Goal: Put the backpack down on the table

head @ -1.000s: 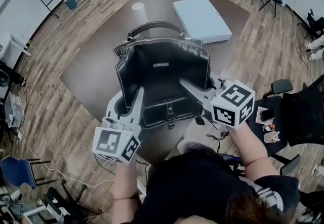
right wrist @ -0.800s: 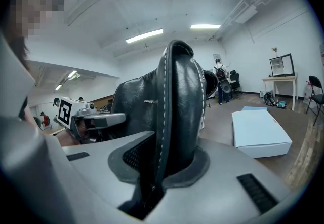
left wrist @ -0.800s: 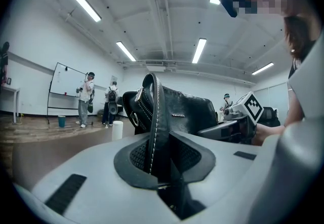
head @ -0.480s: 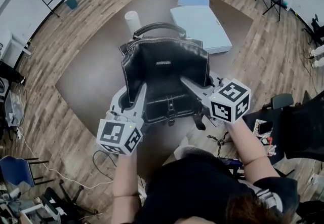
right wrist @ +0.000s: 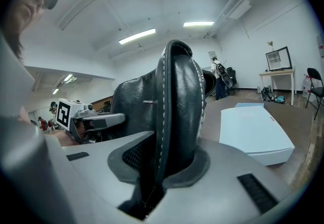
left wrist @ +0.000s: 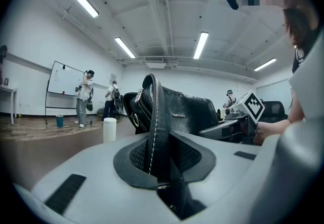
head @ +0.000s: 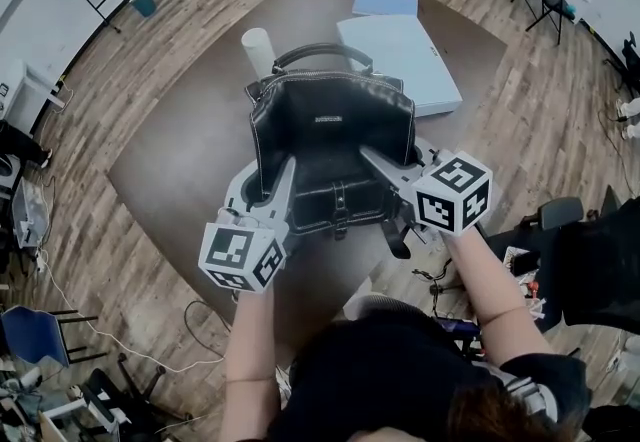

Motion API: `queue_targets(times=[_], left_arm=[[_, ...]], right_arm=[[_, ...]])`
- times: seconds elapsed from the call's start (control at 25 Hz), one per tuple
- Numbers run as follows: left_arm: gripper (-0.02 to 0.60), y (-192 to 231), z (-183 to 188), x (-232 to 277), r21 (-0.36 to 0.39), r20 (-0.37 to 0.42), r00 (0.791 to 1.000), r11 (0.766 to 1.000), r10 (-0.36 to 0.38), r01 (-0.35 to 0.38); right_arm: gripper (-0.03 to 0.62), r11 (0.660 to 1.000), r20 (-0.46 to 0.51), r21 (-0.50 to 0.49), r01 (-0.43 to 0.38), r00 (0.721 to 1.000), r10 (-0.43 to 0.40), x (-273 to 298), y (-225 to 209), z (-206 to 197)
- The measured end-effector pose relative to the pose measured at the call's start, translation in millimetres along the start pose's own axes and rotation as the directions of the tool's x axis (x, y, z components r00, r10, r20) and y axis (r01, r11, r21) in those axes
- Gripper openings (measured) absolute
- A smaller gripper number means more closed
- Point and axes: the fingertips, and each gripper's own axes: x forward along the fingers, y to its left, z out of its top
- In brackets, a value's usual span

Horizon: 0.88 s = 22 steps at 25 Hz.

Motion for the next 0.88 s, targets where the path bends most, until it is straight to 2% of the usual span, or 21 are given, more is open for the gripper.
queue_targets(times=[0.52, 0.88], left_arm=[[0.084, 10.7, -15.3, 39.2, -0.002, 0.010, 1.000, 1.000, -0.027, 0.027], [0.091, 15.1, -18.5, 62.1, 0.012, 0.010, 0.999, 0.999, -0.047, 0.046]], right_arm=[[0.087, 0.999, 0.001, 0.016, 0.033, 0.999, -0.033, 13.1, -39.1, -9.5], [0.091, 0.999, 0.015, 0.048, 0.024, 1.000, -0.025, 16.4, -59.3, -10.8]])
